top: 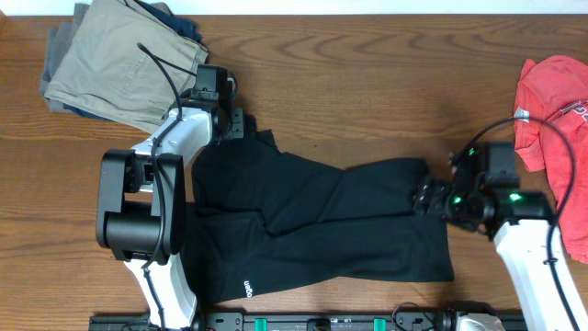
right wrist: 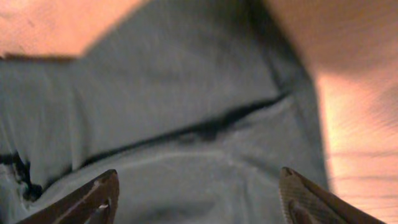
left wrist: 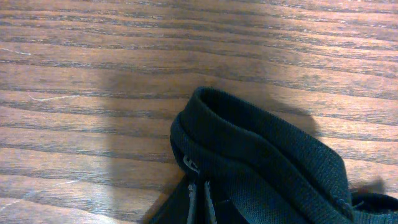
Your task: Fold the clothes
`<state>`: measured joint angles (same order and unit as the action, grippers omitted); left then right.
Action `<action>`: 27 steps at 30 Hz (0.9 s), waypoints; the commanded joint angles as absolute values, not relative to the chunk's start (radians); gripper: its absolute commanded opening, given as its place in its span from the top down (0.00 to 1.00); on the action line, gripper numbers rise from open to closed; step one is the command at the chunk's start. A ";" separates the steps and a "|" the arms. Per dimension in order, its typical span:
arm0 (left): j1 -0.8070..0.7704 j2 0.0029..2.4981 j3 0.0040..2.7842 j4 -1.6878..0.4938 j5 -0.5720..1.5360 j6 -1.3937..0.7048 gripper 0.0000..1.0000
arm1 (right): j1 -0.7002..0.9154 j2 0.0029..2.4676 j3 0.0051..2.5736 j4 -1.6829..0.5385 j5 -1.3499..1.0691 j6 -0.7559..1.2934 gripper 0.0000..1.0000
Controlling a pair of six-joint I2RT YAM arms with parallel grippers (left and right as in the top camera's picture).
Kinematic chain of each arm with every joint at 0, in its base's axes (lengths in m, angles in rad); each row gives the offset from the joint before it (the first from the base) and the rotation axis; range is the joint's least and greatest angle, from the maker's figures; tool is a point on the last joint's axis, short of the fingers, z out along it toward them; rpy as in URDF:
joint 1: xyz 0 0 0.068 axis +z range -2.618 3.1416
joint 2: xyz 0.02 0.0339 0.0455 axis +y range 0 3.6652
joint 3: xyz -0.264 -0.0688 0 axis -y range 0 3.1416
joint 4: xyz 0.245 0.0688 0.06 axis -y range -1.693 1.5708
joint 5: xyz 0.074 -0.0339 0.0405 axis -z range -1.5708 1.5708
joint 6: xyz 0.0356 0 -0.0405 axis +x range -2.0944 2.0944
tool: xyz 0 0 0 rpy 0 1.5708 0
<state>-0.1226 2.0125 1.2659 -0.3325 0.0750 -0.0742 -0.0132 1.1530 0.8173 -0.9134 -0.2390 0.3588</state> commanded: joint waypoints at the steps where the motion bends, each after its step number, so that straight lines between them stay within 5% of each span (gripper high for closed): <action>1: -0.123 2.020 1.245 -0.331 0.069 -0.072 0.94 | -0.038 1.176 0.949 -0.956 -0.183 0.255 0.19; 8: -0.123 2.020 1.234 -0.327 0.059 -0.072 0.94 | -0.060 1.358 1.157 -1.025 -0.021 0.197 0.32; 22: -0.123 2.020 1.227 -0.326 0.059 -0.072 0.94 | -0.058 1.782 1.233 -0.896 -0.120 0.170 0.37; 27: -0.123 2.020 1.227 -0.323 0.059 -0.072 0.94 | -0.056 1.829 1.233 -0.816 -0.189 0.171 0.50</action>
